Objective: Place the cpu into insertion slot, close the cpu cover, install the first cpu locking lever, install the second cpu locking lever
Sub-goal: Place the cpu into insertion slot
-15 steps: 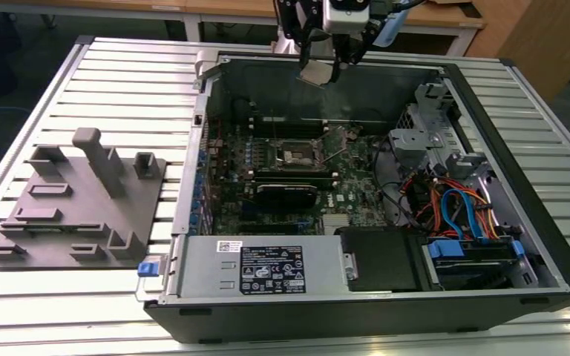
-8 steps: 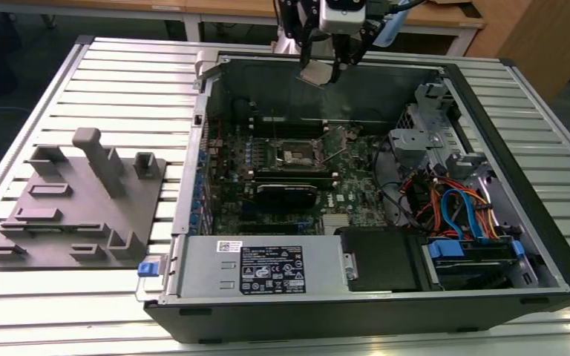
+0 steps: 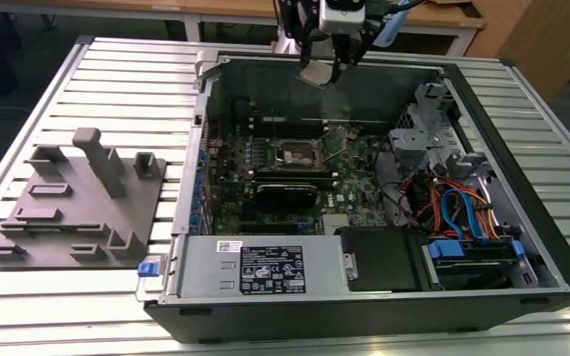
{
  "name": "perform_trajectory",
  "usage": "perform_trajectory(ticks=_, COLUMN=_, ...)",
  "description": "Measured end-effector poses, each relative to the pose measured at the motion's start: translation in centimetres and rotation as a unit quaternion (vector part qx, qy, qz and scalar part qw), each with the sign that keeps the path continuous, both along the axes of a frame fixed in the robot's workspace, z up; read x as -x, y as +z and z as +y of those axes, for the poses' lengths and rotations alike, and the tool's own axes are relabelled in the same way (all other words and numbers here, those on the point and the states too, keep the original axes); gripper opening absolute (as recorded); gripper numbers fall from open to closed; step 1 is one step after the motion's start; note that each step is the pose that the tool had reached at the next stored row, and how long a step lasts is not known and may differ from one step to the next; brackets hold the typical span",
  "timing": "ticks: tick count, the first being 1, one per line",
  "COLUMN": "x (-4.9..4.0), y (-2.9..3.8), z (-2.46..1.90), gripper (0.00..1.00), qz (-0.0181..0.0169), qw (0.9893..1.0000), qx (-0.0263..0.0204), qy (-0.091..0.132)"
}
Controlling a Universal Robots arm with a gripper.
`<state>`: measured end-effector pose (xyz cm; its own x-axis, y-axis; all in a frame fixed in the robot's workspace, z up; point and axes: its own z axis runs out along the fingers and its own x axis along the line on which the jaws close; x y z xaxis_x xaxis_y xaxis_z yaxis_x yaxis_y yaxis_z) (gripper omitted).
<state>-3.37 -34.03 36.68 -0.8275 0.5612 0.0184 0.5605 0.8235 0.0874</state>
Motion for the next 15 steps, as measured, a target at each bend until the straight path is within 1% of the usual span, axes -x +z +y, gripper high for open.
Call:
perform_trajectory(ticks=5, x=0.0, y=0.0, z=0.0, gripper=0.54, qz=0.0, qw=1.0, qx=0.0, qy=0.0)
perform_trajectory(ticks=8, x=0.0, y=0.0, z=0.0, gripper=0.54, qz=0.0, qw=1.0, qx=0.0, qy=-0.004)
perform_trajectory(ticks=9, x=0.0, y=0.0, z=0.0, gripper=0.54, qz=0.0, qw=1.0, qx=0.0, qy=-0.008)
perform_trajectory(ticks=11, x=0.0, y=-0.02, z=0.0, gripper=0.54, qz=0.0, qw=0.9997, qx=0.0, qy=-0.023)
perform_trajectory(ticks=13, x=0.0, y=-0.04, z=0.0, gripper=0.54, qz=0.0, qw=0.9992, qx=0.0, qy=-0.041)
perform_trajectory(ticks=14, x=0.0, y=-0.04, z=0.0, gripper=0.54, qz=0.0, qw=0.9989, qx=0.0, qy=-0.046)
perform_trajectory(ticks=15, x=0.0, y=-0.04, z=0.0, gripper=0.54, qz=0.0001, qw=0.9989, qx=0.0001, qy=-0.047)
